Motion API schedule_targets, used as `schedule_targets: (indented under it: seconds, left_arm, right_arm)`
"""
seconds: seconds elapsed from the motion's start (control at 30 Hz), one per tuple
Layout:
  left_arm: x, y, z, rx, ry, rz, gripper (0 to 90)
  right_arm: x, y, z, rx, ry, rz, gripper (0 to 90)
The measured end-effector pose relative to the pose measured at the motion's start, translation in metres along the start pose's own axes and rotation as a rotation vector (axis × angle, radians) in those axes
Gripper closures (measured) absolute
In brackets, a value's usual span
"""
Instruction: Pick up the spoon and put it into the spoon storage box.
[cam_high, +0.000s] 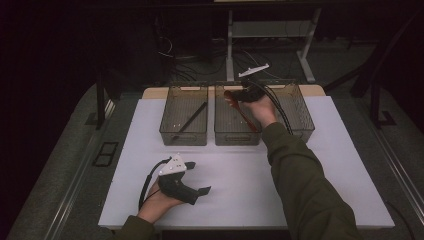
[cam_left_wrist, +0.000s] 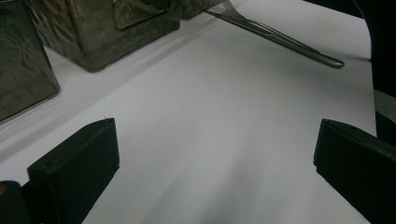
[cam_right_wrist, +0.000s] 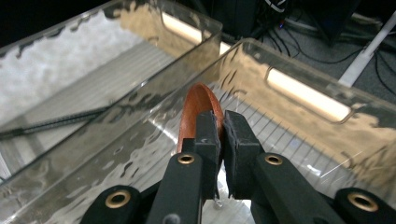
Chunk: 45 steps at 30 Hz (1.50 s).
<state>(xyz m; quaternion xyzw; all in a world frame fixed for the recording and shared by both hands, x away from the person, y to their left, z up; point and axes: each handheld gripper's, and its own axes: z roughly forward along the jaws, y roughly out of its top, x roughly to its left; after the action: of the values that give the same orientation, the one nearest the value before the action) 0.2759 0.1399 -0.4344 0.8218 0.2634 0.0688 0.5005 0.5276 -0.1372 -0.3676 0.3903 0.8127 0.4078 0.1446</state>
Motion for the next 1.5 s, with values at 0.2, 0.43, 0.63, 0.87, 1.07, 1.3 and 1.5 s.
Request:
schedule_targets:
  seconds: [0.2, 0.43, 0.63, 0.87, 1.07, 1.3, 1.5]
  left_arm:
    - [-0.001, 0.000, 0.001, 0.005, -0.004, 0.002, 0.0]
    - [0.000, 0.000, 0.001, 0.007, -0.004, 0.001, 0.0]
    - [0.000, -0.001, 0.001, 0.009, -0.004, 0.000, 0.0]
    - [0.000, -0.001, 0.001, 0.006, -0.003, 0.000, 0.0]
    - [0.001, -0.001, 0.001, 0.010, 0.003, 0.001, 0.0]
    - [0.003, -0.002, 0.000, 0.010, 0.005, -0.008, 0.0]
    - [0.005, -0.003, -0.001, 0.005, 0.007, -0.020, 0.0]
  right_arm:
    - [0.009, -0.009, 0.012, 0.060, 0.010, -0.012, 80.3]
    - [0.010, -0.012, 0.005, 0.040, 0.018, -0.003, 62.6]
    - [0.012, -0.013, -0.011, -0.019, 0.067, 0.019, 49.8]
    - [0.013, -0.019, -0.032, -0.042, 0.090, 0.031, 43.6]
    - [0.013, -0.026, -0.050, -0.066, 0.105, 0.017, 41.9]
    - [0.019, -0.035, -0.069, -0.083, 0.143, -0.002, 40.4]
    - [0.025, -0.045, -0.085, -0.080, 0.174, -0.018, 39.8]
